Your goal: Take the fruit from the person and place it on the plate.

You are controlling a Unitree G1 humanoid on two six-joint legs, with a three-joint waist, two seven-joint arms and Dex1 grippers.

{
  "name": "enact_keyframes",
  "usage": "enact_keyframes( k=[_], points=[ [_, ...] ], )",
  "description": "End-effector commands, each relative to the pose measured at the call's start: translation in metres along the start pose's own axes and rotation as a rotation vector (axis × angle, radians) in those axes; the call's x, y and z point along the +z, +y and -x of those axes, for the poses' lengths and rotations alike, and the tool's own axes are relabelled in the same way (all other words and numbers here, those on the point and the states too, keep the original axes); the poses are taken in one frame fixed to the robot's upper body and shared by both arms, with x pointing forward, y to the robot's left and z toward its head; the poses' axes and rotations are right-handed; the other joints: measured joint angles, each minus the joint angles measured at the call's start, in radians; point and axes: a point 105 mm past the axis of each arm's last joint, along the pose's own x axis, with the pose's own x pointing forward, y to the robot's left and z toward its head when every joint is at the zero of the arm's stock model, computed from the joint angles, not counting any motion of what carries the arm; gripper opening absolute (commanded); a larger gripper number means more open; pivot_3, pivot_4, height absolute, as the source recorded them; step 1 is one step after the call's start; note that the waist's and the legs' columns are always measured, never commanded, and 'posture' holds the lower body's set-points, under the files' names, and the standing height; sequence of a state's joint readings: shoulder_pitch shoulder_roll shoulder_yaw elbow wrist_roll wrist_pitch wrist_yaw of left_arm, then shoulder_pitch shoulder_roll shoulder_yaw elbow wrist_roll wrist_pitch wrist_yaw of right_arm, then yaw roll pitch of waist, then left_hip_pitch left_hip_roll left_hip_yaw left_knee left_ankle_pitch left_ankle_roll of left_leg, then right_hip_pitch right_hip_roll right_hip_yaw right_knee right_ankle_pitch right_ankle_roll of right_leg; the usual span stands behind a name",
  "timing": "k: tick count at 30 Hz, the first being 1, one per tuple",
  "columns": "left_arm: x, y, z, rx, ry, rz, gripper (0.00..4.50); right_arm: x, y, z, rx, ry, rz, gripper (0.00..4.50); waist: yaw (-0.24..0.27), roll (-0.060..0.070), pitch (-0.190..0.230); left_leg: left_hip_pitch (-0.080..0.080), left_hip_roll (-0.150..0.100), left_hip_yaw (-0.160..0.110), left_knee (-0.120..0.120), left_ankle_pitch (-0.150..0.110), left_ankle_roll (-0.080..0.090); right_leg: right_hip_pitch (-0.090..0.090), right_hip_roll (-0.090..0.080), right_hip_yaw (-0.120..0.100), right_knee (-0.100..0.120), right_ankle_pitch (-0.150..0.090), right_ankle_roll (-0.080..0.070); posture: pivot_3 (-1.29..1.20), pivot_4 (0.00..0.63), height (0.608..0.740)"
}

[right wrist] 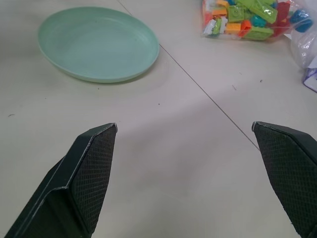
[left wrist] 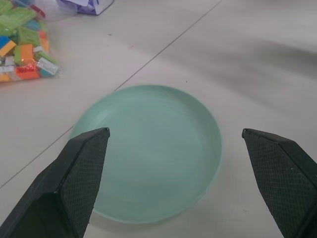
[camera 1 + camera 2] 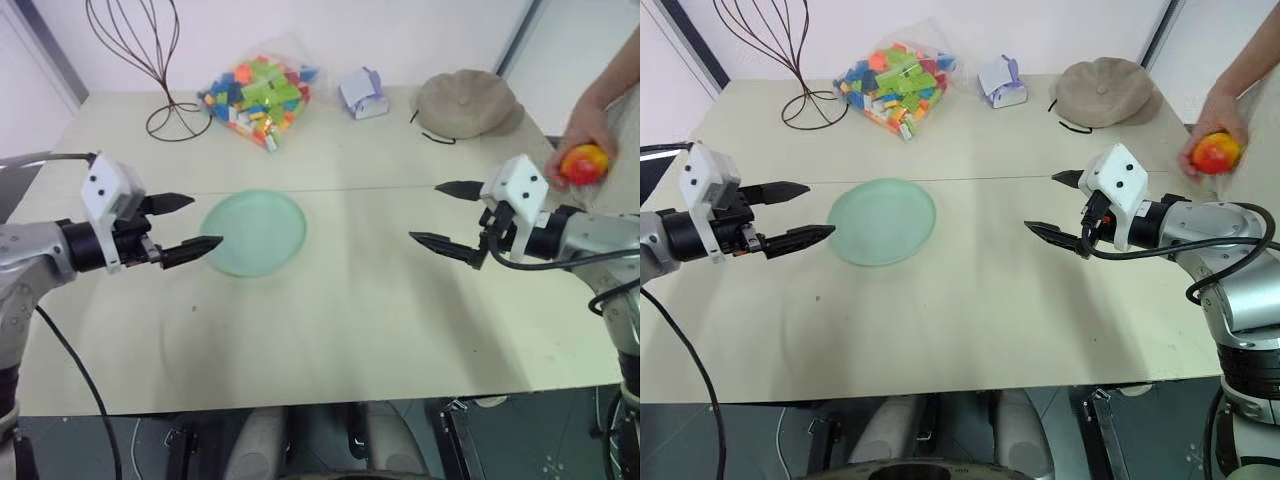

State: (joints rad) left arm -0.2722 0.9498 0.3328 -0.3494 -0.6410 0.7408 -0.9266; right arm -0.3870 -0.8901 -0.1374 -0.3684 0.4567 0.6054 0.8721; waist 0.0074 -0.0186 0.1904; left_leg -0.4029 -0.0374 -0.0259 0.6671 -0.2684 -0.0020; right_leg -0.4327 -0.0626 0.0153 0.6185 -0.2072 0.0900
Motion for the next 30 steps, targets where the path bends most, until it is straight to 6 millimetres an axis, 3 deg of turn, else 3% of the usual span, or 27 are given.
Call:
enact_keyframes(
  k=[1,30],
  points=[
    [0.0113,-0.0008,0.0056,0.019,-0.021,-0.043,4.49,0.0106,-0.0005,0.002,0.001,-0.03,0.029,4.5,0.0,0.0,0.0,0.0,0.0,0.0,0.0,0.0,0.0,0.0,0.0,0.0,0.0,0.0,0.0,0.0,0.15,0.74],
    [0.0141,0.001,0.0002,0.004,-0.041,-0.046,4.49,0.0107,0.0001,0.0026,-0.002,-0.028,0.031,4.5,0.0,0.0,0.0,0.0,0.0,0.0,0.0,0.0,0.0,0.0,0.0,0.0,0.0,-0.001,-0.002,0.0,0.15,0.74]
  ],
)
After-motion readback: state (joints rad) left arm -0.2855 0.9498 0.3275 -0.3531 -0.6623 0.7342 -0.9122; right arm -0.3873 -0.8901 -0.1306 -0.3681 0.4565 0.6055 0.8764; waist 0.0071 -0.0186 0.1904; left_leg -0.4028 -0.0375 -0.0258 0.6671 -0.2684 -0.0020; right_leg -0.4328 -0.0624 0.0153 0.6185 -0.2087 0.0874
